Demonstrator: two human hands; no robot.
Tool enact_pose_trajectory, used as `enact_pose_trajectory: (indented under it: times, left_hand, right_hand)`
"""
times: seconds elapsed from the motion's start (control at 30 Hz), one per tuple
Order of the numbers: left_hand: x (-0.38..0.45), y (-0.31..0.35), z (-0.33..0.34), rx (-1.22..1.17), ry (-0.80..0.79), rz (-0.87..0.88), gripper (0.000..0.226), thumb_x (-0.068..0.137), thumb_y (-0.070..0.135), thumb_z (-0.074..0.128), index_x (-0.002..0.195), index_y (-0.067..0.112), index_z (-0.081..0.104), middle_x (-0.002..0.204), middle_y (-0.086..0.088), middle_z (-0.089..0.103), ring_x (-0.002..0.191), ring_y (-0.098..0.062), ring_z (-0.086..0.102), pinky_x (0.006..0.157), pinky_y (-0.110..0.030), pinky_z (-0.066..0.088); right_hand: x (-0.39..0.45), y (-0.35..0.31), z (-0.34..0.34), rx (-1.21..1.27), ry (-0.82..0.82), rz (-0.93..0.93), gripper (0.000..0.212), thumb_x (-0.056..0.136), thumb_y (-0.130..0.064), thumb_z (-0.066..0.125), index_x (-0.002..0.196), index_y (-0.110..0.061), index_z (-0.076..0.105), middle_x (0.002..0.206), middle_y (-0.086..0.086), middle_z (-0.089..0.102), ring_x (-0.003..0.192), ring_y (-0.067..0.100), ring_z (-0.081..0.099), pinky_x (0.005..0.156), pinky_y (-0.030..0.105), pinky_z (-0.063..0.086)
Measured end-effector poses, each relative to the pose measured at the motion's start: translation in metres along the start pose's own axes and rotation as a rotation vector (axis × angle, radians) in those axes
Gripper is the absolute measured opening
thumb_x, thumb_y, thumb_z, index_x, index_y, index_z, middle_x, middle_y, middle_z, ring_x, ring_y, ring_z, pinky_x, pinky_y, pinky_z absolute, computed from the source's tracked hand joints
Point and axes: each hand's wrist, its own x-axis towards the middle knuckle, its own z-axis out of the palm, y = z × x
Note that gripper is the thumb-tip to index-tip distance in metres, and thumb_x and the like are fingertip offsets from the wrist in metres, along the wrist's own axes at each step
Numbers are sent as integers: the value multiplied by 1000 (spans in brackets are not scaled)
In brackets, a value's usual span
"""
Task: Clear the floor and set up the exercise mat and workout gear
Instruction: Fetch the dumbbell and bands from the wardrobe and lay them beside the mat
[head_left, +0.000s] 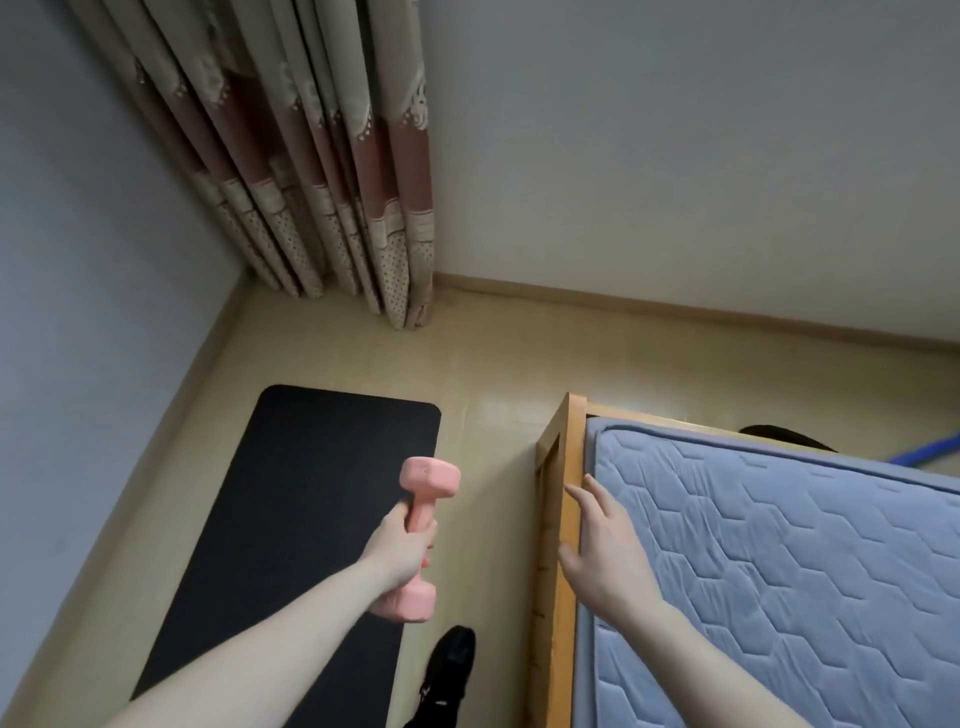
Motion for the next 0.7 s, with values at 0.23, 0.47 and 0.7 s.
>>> enact_pose_trajectory:
  times: [0.23, 0.47, 0.7]
  left_hand:
    - [193, -24, 53, 123, 3, -101, 25, 92, 50, 42, 98, 29, 52, 96, 0, 68, 90, -24, 70, 84, -42, 57]
    - [372, -82, 113, 218, 37, -147, 11, 93, 41, 44, 94, 32, 50, 94, 1, 67, 83, -23, 69, 82, -41, 57]
    - [476, -116, 162, 341, 25, -191, 23, 93, 19, 42, 115, 24, 44, 97, -2, 58, 80, -20, 60, 62, -33, 43]
  right_hand:
    - [156, 82, 64, -143, -3, 31, 80, 91, -29, 63, 159, -32, 21, 171, -2, 7, 157, 22, 11, 125, 38, 22]
    - [281, 158, 150, -260, 109, 54, 96, 91, -47, 62, 163, -24, 3, 171, 4, -11, 158, 27, -4, 128, 48, 9]
    - [295, 192, 190, -3, 325, -14, 90, 81, -29, 56, 163, -30, 18, 172, -8, 3, 157, 18, 9, 127, 42, 11]
